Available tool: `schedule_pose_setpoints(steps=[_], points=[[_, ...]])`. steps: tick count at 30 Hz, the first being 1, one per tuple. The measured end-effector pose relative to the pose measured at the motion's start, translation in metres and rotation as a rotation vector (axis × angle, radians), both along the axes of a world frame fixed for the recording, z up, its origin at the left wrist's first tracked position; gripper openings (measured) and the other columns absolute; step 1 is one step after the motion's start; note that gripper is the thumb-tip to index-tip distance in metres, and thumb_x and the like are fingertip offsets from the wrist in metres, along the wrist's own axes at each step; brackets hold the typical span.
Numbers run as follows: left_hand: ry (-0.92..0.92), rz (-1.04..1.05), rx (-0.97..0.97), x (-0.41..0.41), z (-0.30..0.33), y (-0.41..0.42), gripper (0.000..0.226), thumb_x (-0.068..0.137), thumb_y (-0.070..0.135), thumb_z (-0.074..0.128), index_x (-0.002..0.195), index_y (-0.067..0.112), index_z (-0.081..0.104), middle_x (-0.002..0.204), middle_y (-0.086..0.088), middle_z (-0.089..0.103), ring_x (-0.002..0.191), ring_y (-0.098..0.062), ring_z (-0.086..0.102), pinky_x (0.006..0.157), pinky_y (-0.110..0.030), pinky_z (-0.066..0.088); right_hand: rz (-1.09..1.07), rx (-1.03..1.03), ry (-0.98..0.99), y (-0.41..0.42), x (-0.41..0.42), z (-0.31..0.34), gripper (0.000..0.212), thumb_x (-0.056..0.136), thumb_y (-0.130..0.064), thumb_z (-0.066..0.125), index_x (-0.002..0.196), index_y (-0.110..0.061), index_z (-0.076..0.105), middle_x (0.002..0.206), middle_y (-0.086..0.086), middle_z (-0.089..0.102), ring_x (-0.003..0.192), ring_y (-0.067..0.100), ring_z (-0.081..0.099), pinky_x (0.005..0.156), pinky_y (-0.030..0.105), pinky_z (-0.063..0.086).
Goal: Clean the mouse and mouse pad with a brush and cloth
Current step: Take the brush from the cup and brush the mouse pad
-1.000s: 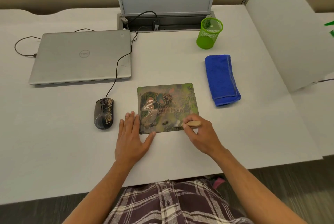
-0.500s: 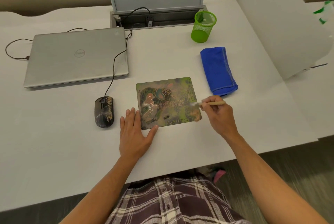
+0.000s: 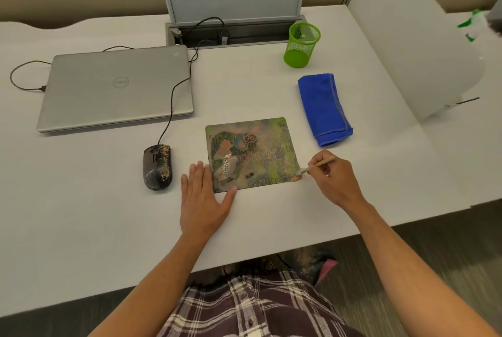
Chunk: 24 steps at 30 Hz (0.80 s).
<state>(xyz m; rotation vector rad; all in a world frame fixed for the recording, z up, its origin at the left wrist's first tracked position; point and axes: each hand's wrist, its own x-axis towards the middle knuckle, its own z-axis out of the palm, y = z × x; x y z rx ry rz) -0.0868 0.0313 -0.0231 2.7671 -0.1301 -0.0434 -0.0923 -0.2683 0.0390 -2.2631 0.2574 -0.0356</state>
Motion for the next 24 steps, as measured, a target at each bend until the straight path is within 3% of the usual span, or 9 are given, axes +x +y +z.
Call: schedule_pose_setpoints(steps=[4, 10, 18, 24], points=[[0.002, -0.004, 0.006, 0.000, 0.000, 0.000, 0.092, 0.088, 0.071, 0.031, 0.152, 0.005, 0.019, 0.161, -0.011, 0.016, 0.150, -0.020, 0.001, 0.121, -0.038, -0.005, -0.036, 0.043, -0.049, -0.002, 0.007, 0.008, 0.006, 0.088, -0.016, 0.062, 0.082, -0.018, 0.063, 0.076, -0.003, 0.068, 0.070, 0.007, 0.064, 0.062, 0.019, 0.051], [0.002, -0.010, 0.019, -0.002, 0.003, -0.001, 0.094, 0.086, 0.073, 0.027, 0.152, 0.006, 0.020, 0.161, -0.011, 0.016, 0.150, -0.020, 0.001, 0.121, -0.038, -0.004, 0.060, 0.177, -0.044, 0.025, 0.018, 0.011, 0.008, 0.088, -0.017, 0.062, 0.081, -0.020, 0.064, 0.074, -0.015, 0.065, 0.069, -0.002, 0.060, 0.054, 0.010, 0.045], [-0.008, -0.003, 0.017, -0.002, 0.002, -0.002, 0.094, 0.086, 0.072, 0.029, 0.152, 0.006, 0.021, 0.160, -0.011, 0.017, 0.149, -0.020, 0.002, 0.121, -0.039, -0.002, 0.119, 0.032, -0.039, -0.003, -0.010, 0.000, 0.007, 0.087, -0.016, 0.063, 0.081, -0.019, 0.060, 0.075, -0.010, 0.062, 0.075, -0.004, 0.059, 0.058, 0.006, 0.043], [0.004, -0.003, 0.022, -0.002, 0.001, -0.002, 0.093, 0.087, 0.072, 0.030, 0.152, 0.007, 0.020, 0.161, -0.010, 0.015, 0.149, -0.019, 0.000, 0.121, -0.038, -0.003, -0.057, 0.091, -0.128, -0.007, -0.005, 0.004, 0.005, 0.088, -0.014, 0.062, 0.084, -0.018, 0.063, 0.076, -0.008, 0.066, 0.072, -0.002, 0.061, 0.057, 0.006, 0.044]])
